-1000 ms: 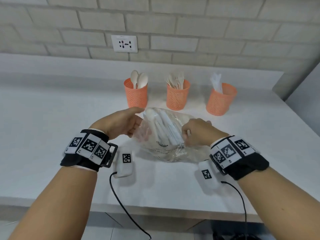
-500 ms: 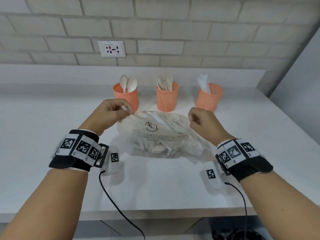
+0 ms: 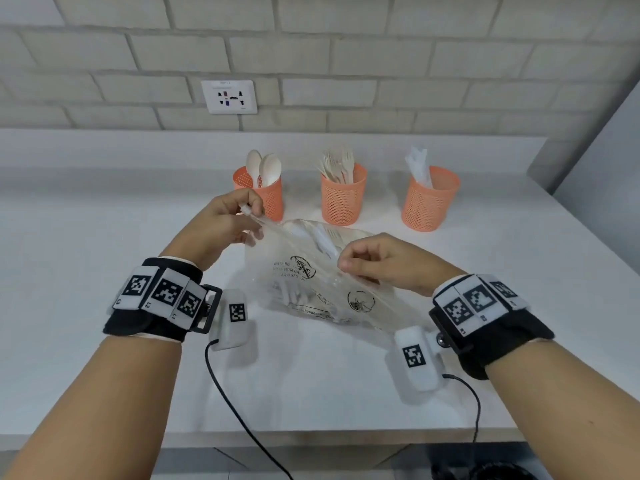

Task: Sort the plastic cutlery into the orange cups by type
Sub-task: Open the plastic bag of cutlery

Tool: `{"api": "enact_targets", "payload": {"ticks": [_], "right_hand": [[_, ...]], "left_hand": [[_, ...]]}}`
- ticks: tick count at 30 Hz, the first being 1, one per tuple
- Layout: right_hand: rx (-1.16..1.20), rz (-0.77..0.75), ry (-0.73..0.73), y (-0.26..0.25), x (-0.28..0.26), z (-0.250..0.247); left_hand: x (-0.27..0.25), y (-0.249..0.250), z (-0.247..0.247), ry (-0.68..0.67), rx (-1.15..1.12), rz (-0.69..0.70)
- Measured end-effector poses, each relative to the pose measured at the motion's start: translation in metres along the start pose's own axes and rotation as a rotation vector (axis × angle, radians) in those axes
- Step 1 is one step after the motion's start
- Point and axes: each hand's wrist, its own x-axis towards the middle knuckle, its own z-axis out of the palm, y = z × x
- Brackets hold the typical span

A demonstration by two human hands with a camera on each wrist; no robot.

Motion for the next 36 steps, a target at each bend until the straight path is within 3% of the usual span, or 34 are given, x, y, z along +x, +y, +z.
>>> {"api": "enact_targets", "payload": {"ticks": [5, 8, 11, 14, 17, 21, 24, 27, 29, 31, 33, 36], "right_hand": [[-0.029, -0.022, -0.051, -0.003, 0.004, 0.006], [-0.006, -0.034, 0.035, 0.002, 0.004, 0.005], [0.071, -0.025, 0.083, 0.000, 0.004, 0.002], [0.102, 0.012, 0.112, -0.002, 0.004, -0.003], [0.189, 0.027, 0.142, -0.002, 0.005, -0.005], [0.141, 0.079, 0.426, 0.002, 0.012, -0.002], [0.014, 0.076, 0.313, 0.001, 0.008, 0.001], [-0.581, 0.274, 0.162, 0.017, 0.003, -0.001], [-0.603, 0.433, 0.192, 0.029, -0.001, -0.002], [-0.222, 0.526, 0.274, 0.039, -0.002, -0.009], [0.284, 0.516, 0.364, 0.042, -0.002, -0.018], [0.904, 0.393, 0.494, 0.038, 0.000, -0.033]], "left_hand": [[0.006, -0.001, 0.008, 0.090, 0.044, -0.002], [0.002, 0.005, 0.017, 0.198, 0.354, 0.242], [-0.007, 0.016, 0.033, -0.001, 0.722, 0.553], [-0.007, 0.007, 0.050, -0.128, 0.970, 0.663], [-0.006, -0.001, 0.060, -0.124, 1.038, 0.609], [-0.009, -0.001, 0.067, -0.071, 1.277, 0.274], [-0.013, -0.001, 0.065, -0.063, 1.372, 0.158], [-0.014, -0.011, 0.053, -0.055, 1.224, 0.040], [-0.016, -0.015, 0.049, -0.034, 1.009, 0.005], [-0.020, -0.020, 0.047, -0.037, 0.622, -0.062], [-0.024, -0.018, 0.046, -0.053, 0.099, -0.216], [-0.023, -0.019, 0.042, -0.193, -0.239, -0.362]]}}
